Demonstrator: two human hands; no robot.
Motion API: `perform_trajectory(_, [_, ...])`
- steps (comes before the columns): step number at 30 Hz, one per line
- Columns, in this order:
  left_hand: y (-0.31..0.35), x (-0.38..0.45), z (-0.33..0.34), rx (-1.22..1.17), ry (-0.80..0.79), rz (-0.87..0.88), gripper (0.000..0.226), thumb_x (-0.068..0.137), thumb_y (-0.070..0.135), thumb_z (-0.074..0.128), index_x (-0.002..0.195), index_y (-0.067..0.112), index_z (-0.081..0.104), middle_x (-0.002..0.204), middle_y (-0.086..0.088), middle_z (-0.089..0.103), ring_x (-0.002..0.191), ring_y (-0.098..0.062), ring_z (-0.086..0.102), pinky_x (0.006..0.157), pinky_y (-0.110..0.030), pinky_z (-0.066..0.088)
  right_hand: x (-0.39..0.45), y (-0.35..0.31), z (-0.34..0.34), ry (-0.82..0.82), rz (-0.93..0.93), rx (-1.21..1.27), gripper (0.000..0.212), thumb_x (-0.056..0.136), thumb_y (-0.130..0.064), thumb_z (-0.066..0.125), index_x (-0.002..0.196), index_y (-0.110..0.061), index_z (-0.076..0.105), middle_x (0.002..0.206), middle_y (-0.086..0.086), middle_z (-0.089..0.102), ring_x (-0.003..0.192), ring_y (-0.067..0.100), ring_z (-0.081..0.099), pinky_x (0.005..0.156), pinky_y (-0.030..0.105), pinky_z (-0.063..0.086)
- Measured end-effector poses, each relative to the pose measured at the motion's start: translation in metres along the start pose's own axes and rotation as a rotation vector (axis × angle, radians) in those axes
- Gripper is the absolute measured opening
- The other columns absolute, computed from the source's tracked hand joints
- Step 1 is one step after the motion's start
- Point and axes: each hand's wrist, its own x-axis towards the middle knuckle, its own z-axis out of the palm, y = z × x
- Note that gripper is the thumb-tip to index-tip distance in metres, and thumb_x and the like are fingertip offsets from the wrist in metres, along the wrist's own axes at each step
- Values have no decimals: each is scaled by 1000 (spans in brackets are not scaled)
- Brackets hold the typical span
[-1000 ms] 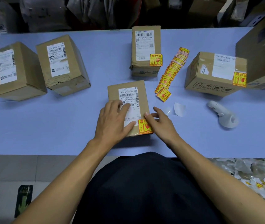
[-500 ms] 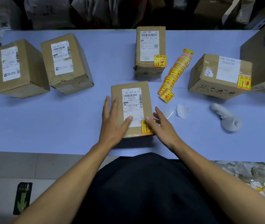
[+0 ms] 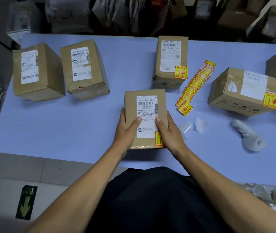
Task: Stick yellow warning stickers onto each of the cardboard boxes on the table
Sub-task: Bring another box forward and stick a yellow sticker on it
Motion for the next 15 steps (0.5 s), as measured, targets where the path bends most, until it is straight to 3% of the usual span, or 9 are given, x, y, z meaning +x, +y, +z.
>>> perform_trajectory(5, [34,29,-29,-42,41,60,50,86,40,66,133,35,50,116,18,71,102,-3,70,82,-22,56,27,-47,13,-41,-69,-21,73,89,-67,42,152,-32,31,147,-7,52,131,19,52,110,44,40])
perform_trajectory(7, [52,49,-37,-60,42,65,52,86,38,67,134,30,51,118,13,71,102,-4,70,81,-23,57,43,-69,14,-41,-100,14,62,89,-64,45,145,-36,41,137,-11,59,123,15,57,107,42,43])
perform_trajectory(10, [78,86,-44,-77,33,68,38,90,31,67,126,26,55,111,10,73,94,-3,72,72,-19,55,71,-100,14,-33,-124,52,47,93,-56,48,135,-35,51,127,-13,64,116,10,60,105,38,45])
perform_trajectory(15, [115,147,-51,-17,18,39,43,92,34,66,130,19,54,120,1,71,108,-16,69,98,-41,54,122,-143,15,-20,-118,82,43,94,-54,49,128,-28,55,123,-9,66,111,10,62,104,39,47])
